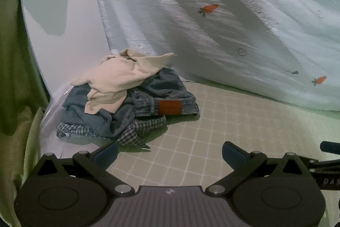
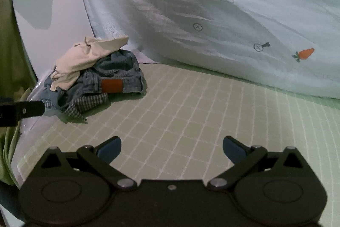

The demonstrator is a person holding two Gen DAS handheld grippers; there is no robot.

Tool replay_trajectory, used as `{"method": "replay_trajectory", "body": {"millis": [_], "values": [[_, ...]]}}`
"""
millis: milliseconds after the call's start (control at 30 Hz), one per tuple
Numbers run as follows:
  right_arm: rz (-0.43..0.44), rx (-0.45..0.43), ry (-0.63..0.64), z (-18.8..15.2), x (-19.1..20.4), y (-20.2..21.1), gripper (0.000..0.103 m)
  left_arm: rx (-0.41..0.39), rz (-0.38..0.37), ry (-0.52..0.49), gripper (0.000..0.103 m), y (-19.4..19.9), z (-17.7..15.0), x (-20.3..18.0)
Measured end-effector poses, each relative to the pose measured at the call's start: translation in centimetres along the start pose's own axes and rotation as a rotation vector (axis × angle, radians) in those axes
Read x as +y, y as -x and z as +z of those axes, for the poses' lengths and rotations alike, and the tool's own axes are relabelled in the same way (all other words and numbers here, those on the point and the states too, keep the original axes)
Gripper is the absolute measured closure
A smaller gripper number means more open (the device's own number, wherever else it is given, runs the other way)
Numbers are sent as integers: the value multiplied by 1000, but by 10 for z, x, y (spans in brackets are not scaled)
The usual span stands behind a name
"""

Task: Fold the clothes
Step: 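Grasp the beige shirt with both grippers and lift it off the pile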

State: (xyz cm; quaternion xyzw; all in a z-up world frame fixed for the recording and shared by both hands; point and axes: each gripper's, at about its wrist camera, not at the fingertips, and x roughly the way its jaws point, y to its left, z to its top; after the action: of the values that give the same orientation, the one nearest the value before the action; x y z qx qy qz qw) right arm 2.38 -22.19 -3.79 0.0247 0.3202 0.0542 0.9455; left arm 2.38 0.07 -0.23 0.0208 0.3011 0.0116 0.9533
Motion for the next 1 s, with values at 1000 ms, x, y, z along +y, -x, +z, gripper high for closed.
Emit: {"method": "replay_trajectory", "body": {"millis": [1000], "values": [[263, 61, 4, 195, 144, -268, 13, 125, 186, 361, 21, -222, 128, 161]]}}
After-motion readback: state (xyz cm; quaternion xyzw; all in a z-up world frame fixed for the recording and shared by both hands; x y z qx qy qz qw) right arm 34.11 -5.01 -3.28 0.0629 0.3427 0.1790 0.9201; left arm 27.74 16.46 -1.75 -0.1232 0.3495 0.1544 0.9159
